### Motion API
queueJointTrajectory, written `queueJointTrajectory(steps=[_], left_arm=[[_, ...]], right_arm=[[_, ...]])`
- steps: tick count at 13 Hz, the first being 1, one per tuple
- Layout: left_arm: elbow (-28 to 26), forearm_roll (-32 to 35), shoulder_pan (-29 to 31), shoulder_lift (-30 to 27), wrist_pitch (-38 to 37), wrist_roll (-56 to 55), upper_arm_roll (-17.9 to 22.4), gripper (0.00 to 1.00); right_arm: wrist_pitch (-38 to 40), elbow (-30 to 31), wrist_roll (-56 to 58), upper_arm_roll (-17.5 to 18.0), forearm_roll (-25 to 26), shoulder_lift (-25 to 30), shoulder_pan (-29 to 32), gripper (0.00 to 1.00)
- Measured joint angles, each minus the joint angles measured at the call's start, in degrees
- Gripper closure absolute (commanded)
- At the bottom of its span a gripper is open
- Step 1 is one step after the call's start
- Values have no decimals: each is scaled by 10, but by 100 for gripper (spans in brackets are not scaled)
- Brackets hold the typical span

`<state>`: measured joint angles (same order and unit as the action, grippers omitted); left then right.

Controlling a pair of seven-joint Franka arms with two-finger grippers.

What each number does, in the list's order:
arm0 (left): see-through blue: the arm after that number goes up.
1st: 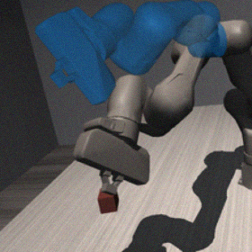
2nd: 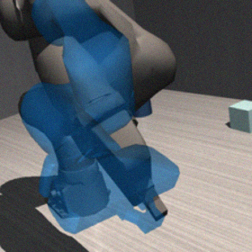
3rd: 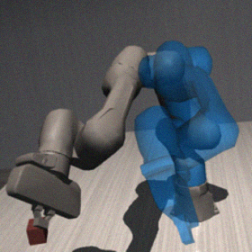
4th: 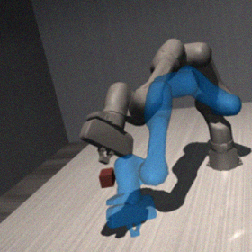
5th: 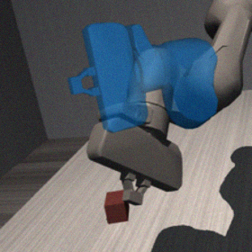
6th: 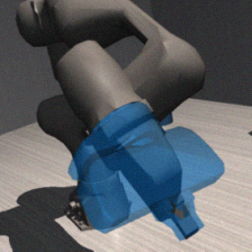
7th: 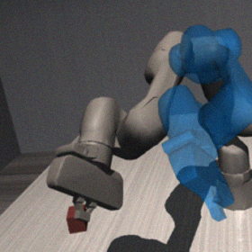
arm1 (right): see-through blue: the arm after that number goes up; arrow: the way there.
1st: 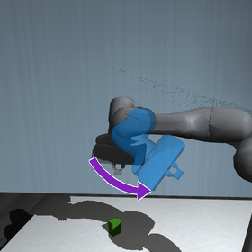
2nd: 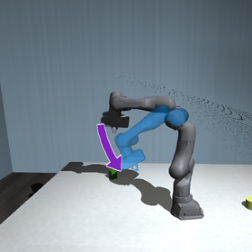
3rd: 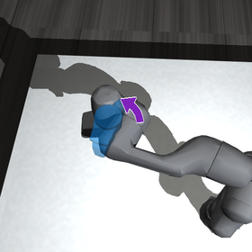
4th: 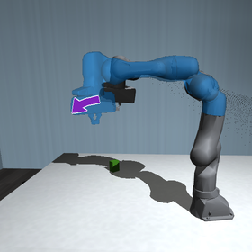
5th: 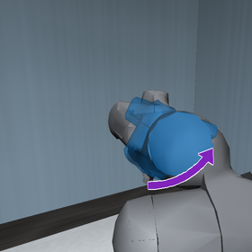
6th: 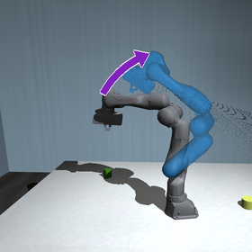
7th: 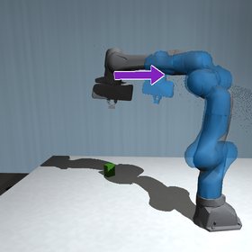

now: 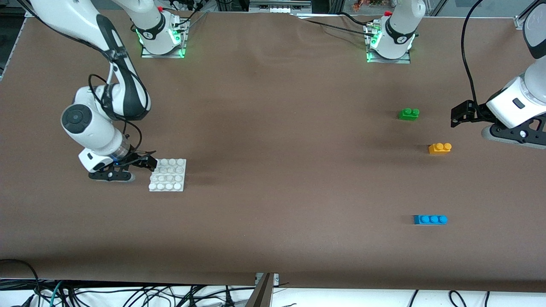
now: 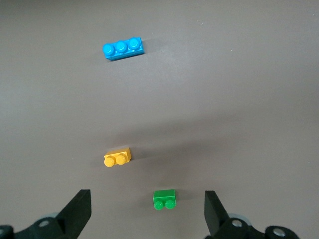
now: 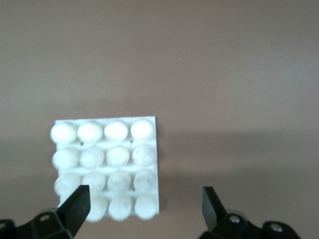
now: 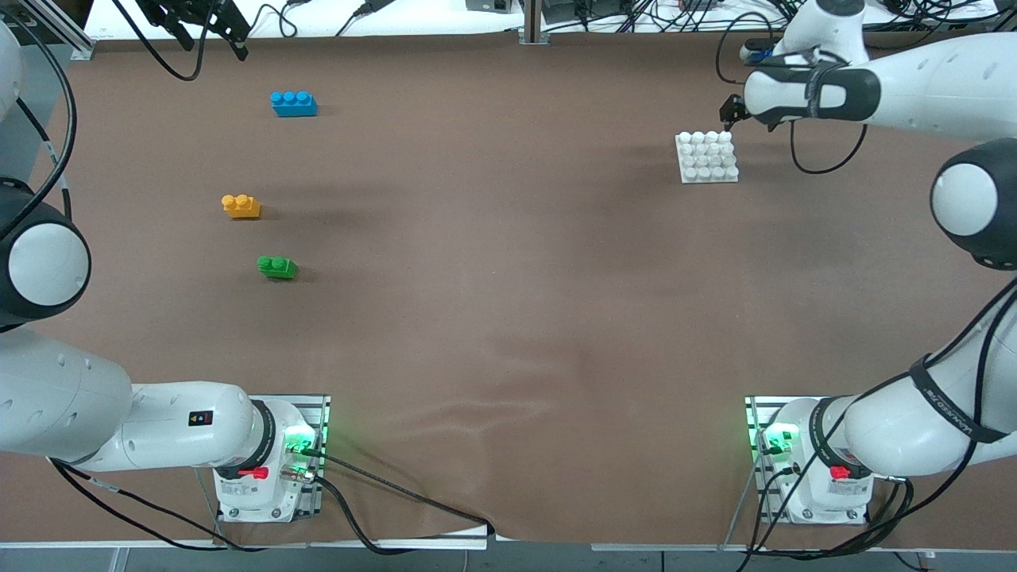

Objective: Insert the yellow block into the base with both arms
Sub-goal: 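Move the right gripper down to the white base plate, then close the right gripper on the edge of the white plate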

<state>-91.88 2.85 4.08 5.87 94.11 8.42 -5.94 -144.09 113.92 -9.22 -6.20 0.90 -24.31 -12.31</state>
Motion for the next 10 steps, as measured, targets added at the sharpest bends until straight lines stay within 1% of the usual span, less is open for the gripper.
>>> queueJointTrajectory(steps=[4,6,10], left_arm=[[0,0,0,0,0,0,0,0],[0,0,0,0,0,0,0,0],[0,0,0,0,0,0,0,0]], right_arm=[[-52,0,-2,3,-1,-43,-1,2],[-63,0,-3,3,-1,-53,-1,4],[-88,0,-4,4,-1,-73,-1,4]])
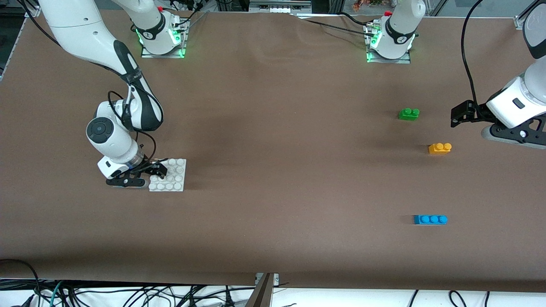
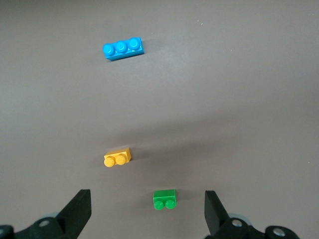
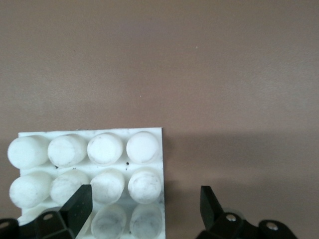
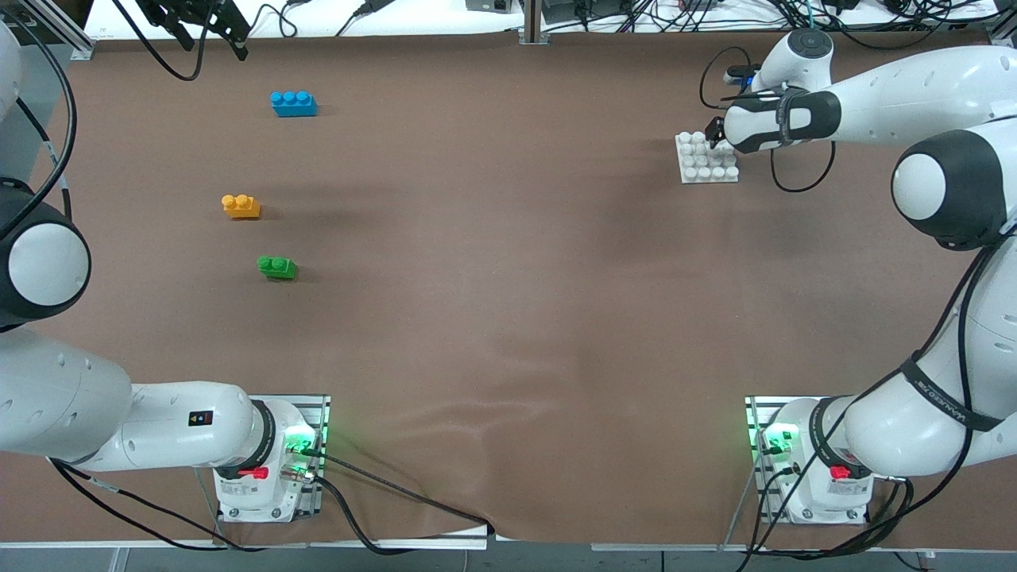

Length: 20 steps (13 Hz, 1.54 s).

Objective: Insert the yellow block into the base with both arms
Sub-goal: 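Close the right gripper on the edge of the white plate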

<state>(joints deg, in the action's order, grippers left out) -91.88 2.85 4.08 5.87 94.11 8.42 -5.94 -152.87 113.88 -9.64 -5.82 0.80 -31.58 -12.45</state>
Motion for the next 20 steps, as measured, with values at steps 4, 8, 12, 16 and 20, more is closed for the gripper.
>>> queueJointTrajectory(steps=[4,8,12,16,20], left_arm=[[0,0,0,0,0,0,0,0],[0,0,0,0,0,0,0,0],[0,0,0,0,0,0,-1,0],[0,0,0,0,0,0,-1,0],[0,0,0,0,0,0,-1,0]], right_arm=[[-2,0,-1,3,0,-3,0,5],[-3,-1,-2,4,-3,-3,0,9],[-9,-1,-2,4,-4,-4,0,16],[-16,-1,-2,5,-10,-8,0,16],[-33,-1,-2,8,-13,-19,0,22]])
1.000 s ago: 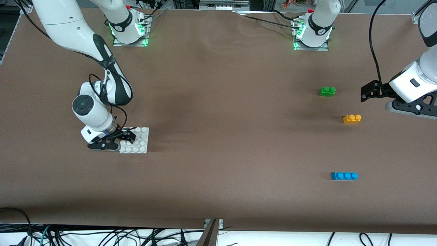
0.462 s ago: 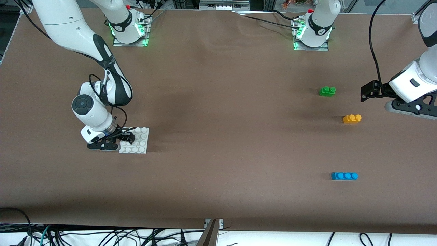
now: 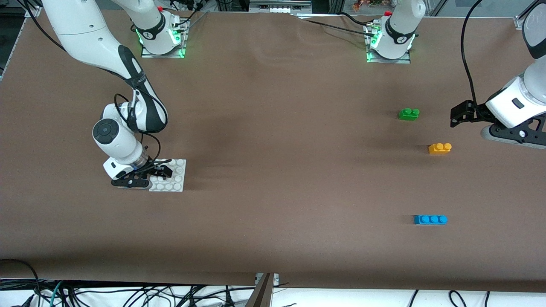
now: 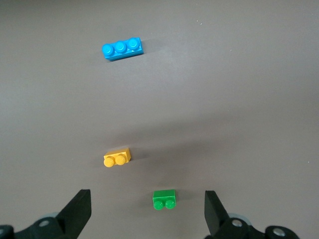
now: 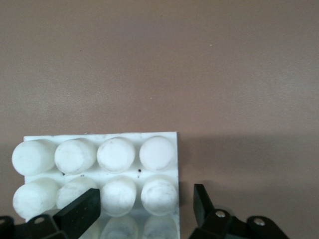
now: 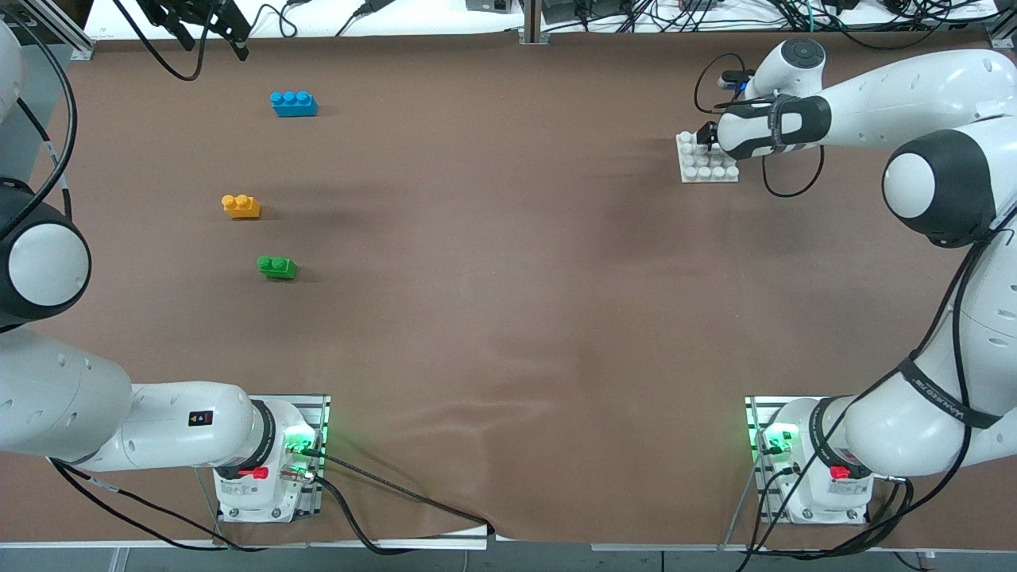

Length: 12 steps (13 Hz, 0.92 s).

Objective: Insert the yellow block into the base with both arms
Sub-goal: 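Close the right gripper on the edge of the white plate, then slide the white plate toward the table middle with the right gripper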

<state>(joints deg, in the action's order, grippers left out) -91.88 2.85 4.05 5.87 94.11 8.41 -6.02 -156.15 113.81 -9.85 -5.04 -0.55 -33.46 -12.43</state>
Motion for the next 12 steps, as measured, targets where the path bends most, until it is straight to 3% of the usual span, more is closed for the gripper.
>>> queueJointTrajectory(steps=[3,12], left_arm=[[0,0,0,0,0,0,0,0],[0,0,0,0,0,-1,0,0]], right_arm=[[-3,0,0,2,-1,-2,0,28],[-4,-4,0,24,-32,-2,-4,28]])
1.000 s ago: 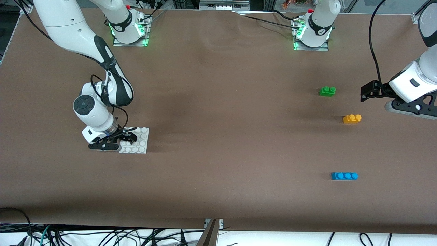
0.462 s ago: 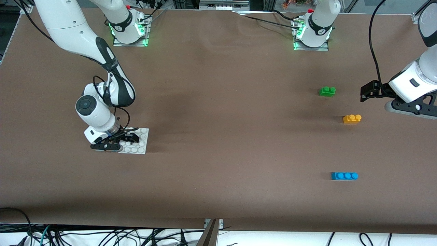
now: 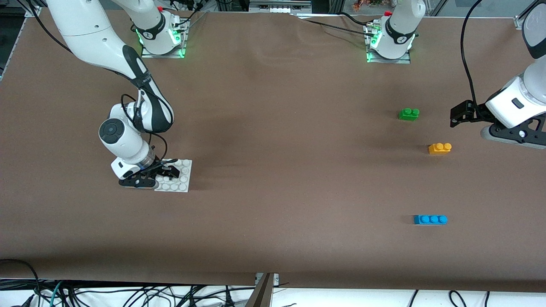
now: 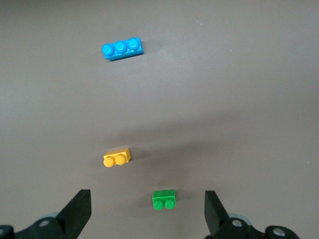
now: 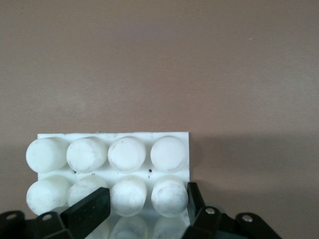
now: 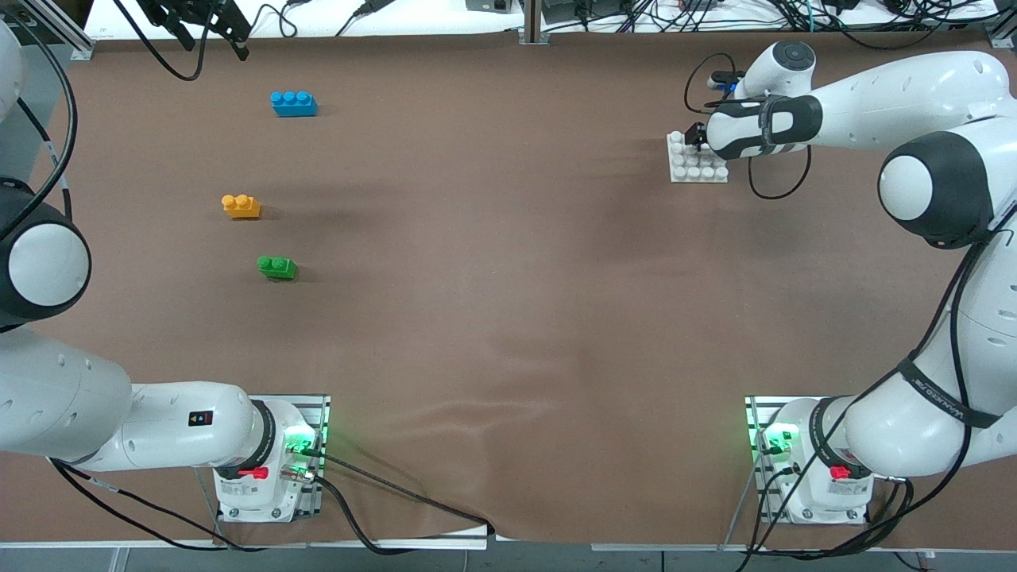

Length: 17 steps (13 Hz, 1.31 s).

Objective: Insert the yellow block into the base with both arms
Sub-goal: 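Slide the white plate toward the table middle with the right gripper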

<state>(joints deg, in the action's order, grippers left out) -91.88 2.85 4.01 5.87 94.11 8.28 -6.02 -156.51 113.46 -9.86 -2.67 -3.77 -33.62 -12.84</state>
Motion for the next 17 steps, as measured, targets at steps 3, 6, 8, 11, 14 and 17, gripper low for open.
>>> queueJointTrajectory(steps=[3,6,8,11,14,17], left_arm=[[0,0,0,0,0,0,0,0],[0,0,0,0,0,0,0,0],[0,0,0,0,0,0,0,0],[0,0,0,0,0,0,0,0],[0,0,0,0,0,0,0,0],[0,0,0,0,0,0,0,0]], right_arm=[[0,-5,0,13,0,0,-8,28],[0,-8,-3,17,-1,0,-32,28],[0,-8,-5,17,-1,0,-40,28],[-2,-8,-9,17,-6,-1,-41,28],[-16,-8,-18,17,-6,-9,-43,28],[-21,-9,-38,18,-6,-11,-50,28]])
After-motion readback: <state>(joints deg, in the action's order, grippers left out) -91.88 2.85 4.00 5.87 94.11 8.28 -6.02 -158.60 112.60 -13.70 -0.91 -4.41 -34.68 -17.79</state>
